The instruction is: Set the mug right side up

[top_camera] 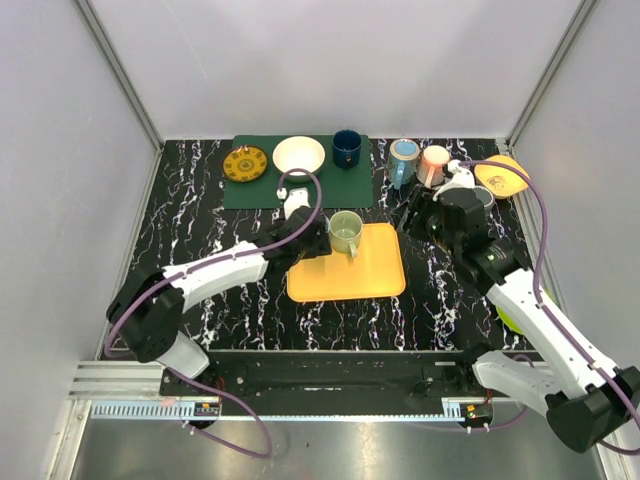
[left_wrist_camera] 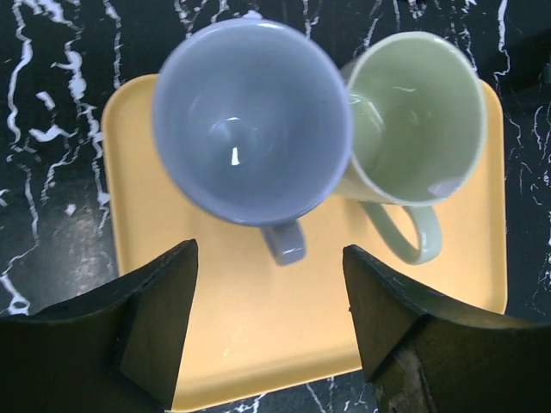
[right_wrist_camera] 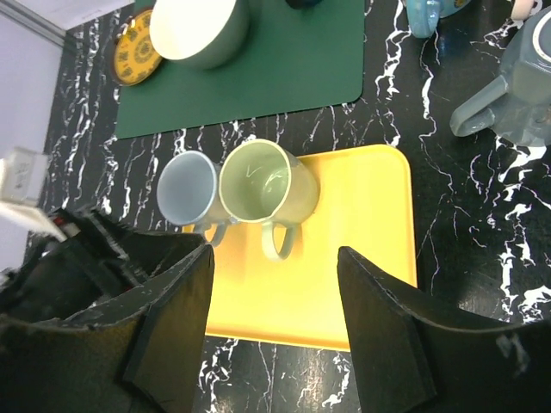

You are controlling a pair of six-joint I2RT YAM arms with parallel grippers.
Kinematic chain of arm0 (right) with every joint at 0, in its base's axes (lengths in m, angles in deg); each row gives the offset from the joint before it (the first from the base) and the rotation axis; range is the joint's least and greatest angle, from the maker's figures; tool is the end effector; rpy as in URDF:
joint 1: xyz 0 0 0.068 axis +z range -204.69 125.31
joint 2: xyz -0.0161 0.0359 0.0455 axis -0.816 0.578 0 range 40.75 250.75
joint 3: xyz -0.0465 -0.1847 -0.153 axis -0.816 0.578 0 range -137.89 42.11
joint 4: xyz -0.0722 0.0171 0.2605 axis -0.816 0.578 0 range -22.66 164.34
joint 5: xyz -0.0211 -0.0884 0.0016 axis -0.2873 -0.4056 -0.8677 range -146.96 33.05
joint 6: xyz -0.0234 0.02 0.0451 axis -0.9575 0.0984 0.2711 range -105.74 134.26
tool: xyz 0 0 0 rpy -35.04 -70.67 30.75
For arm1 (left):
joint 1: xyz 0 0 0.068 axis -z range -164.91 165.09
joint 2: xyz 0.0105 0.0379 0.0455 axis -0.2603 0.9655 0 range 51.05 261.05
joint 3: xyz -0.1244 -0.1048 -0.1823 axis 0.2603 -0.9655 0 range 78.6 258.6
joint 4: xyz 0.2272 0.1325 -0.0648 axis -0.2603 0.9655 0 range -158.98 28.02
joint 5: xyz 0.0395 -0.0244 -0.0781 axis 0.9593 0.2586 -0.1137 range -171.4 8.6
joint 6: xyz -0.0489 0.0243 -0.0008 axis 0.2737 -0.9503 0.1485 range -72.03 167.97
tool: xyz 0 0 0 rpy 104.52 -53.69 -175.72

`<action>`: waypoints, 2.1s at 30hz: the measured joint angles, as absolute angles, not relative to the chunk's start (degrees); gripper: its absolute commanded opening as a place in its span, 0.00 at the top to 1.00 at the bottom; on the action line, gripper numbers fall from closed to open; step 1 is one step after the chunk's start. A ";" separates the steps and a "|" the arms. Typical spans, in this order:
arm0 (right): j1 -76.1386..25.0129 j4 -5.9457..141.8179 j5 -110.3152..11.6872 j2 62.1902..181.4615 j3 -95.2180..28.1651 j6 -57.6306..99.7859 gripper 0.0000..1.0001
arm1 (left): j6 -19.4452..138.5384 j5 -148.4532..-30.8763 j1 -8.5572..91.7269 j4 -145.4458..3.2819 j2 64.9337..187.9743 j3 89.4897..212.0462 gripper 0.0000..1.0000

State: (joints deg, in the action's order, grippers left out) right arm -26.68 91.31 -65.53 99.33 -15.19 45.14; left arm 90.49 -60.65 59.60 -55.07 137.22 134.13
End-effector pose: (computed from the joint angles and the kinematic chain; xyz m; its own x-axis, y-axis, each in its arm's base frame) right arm 0.2266 0.1143 0.3208 -0.5005 0.3086 -0.8089 -0.1030 0.9065 0.4095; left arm 0.2454 -0.2231 0.1931 -0.6900 -0.2078 -0.6933 0.0124 0.9544 -0.2984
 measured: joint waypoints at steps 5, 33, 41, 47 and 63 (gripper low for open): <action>-26.66 91.26 -64.70 96.14 -14.36 45.16 0.34 | 90.69 -58.27 61.24 -54.39 142.49 139.13 0.37; -26.66 91.20 -64.29 93.21 -12.72 45.14 0.34 | 91.58 -55.97 56.80 -49.30 146.46 142.13 0.76; -26.66 91.18 -63.72 93.37 -11.30 45.18 0.34 | 90.84 -56.91 56.86 -49.45 146.25 141.82 1.00; -26.64 91.18 -63.30 93.37 -10.49 45.22 0.35 | 90.14 -57.94 56.80 -50.17 144.67 140.03 1.00; -26.57 74.28 -41.60 85.58 0.57 54.62 0.30 | 91.84 -77.55 56.12 -67.61 107.19 124.23 1.00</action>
